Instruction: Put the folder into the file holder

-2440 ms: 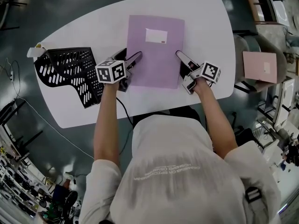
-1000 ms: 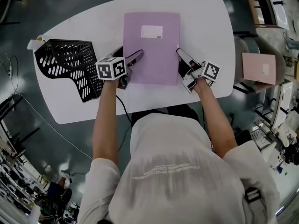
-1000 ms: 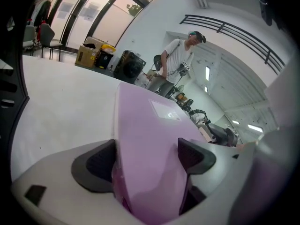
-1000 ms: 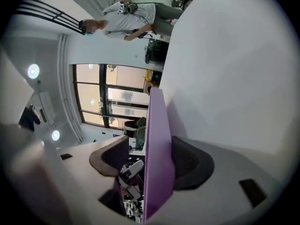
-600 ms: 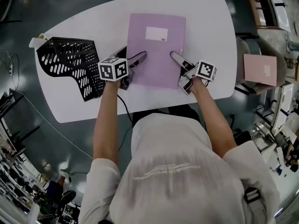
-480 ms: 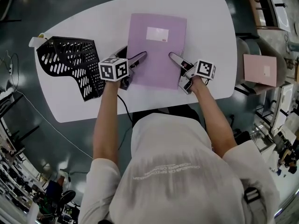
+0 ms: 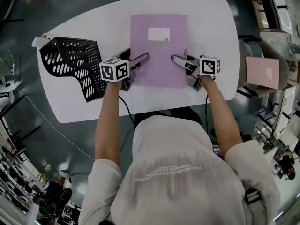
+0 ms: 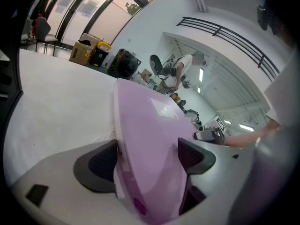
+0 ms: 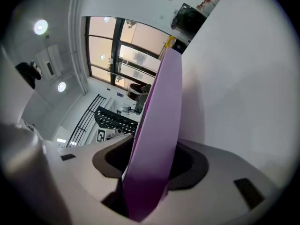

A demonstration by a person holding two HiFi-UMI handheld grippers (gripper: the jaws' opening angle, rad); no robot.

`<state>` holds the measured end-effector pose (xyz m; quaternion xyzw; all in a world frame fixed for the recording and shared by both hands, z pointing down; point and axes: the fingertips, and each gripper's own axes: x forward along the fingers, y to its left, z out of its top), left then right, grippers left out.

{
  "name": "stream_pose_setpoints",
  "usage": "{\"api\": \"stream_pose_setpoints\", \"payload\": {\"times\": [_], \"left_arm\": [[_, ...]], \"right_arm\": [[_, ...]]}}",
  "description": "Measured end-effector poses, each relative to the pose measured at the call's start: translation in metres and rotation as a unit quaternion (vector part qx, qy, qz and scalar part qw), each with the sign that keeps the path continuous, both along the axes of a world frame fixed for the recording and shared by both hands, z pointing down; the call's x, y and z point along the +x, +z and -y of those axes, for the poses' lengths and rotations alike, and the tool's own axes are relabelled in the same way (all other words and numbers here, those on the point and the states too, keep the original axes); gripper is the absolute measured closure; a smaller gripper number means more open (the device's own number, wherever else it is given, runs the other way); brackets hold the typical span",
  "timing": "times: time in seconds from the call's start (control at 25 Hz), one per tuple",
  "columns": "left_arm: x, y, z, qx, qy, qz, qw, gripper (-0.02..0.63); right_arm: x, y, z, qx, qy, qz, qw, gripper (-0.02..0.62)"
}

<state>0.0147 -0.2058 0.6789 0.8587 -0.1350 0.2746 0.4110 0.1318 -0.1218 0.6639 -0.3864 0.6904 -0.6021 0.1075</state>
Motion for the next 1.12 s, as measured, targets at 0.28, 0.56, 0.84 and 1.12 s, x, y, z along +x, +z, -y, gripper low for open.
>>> {"api": "stream_pose_setpoints", "payload": {"times": [0.28, 0.56, 0.84, 1.12], "left_arm": [[0.008, -0.008, -0.013, -0.032, 0.059, -0.037, 0.9971, 0.184], [0.026, -0.022, -0.024, -0.108, 0.056, -0.114, 0.9861, 0.186], [0.027, -0.033, -0.034, -0.148, 0.073, -0.154, 0.9743, 0.210], [0.034, -0.056, -0.061, -0.160, 0.144, -0.210, 0.9536, 0.350]], "right_arm": [[0.008, -0.016, -0.010, 0.105, -0.057, -0.058, 0.991, 0.351], [0.009, -0.033, -0.016, 0.167, -0.054, -0.061, 0.983, 0.354], [0.012, -0.036, -0.020, 0.157, -0.058, -0.039, 0.985, 0.351], [0.023, -0.033, -0.035, 0.148, -0.045, -0.015, 0.988, 0.351]]}}
